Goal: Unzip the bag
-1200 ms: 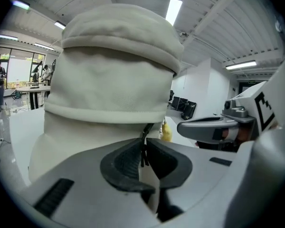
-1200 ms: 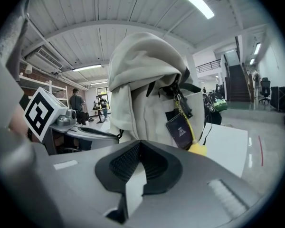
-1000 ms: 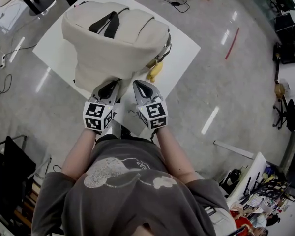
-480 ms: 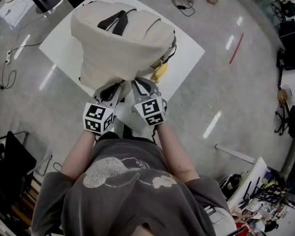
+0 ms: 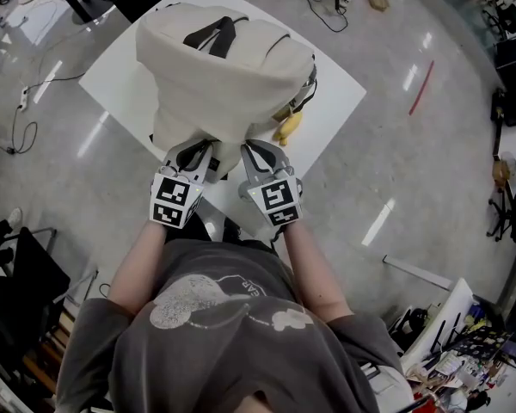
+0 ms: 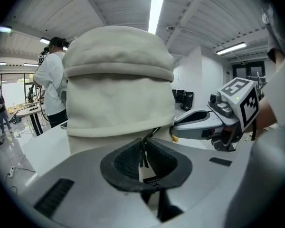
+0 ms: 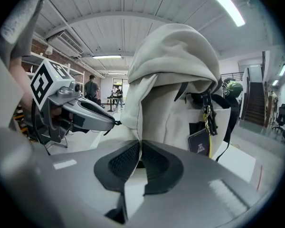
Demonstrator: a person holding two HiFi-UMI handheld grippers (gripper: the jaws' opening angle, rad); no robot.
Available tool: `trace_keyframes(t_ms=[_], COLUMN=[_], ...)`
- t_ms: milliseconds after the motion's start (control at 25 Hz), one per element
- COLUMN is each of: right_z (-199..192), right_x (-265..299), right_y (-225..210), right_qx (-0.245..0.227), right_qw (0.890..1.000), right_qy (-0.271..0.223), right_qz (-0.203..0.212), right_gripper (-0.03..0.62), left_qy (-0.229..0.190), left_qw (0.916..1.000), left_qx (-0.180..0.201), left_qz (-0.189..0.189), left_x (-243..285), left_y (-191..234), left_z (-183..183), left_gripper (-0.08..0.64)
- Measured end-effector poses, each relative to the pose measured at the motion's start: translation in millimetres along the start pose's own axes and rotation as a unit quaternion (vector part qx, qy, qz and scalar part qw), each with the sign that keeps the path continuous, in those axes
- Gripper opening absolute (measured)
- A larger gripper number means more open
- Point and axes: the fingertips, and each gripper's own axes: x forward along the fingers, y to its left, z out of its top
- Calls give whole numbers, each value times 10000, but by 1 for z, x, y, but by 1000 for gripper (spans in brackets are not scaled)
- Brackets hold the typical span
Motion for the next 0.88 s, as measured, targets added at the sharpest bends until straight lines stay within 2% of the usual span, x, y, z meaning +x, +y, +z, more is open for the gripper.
trace_keyframes(t_ms=[360,600,880], right_z=[0,-9,-12], right_x=[0,5,6], right_y=[-7,-19,-25], right_qx=[215,538,633], right_qw=[9985,9934,9852], right_qy=[32,215,429], right_qz=[-496,-988,-1537], right_gripper=[17,18,18], left_qy=[88,206,283], left_qw=[9991,9990,9995], left_qx=[-66,-39,-123], left_qz=[-399,-401,-116], left_x=[13,19,7], left_y=[29,80,162], left_z=[-7,-16,-29], left_gripper=[40,41,41])
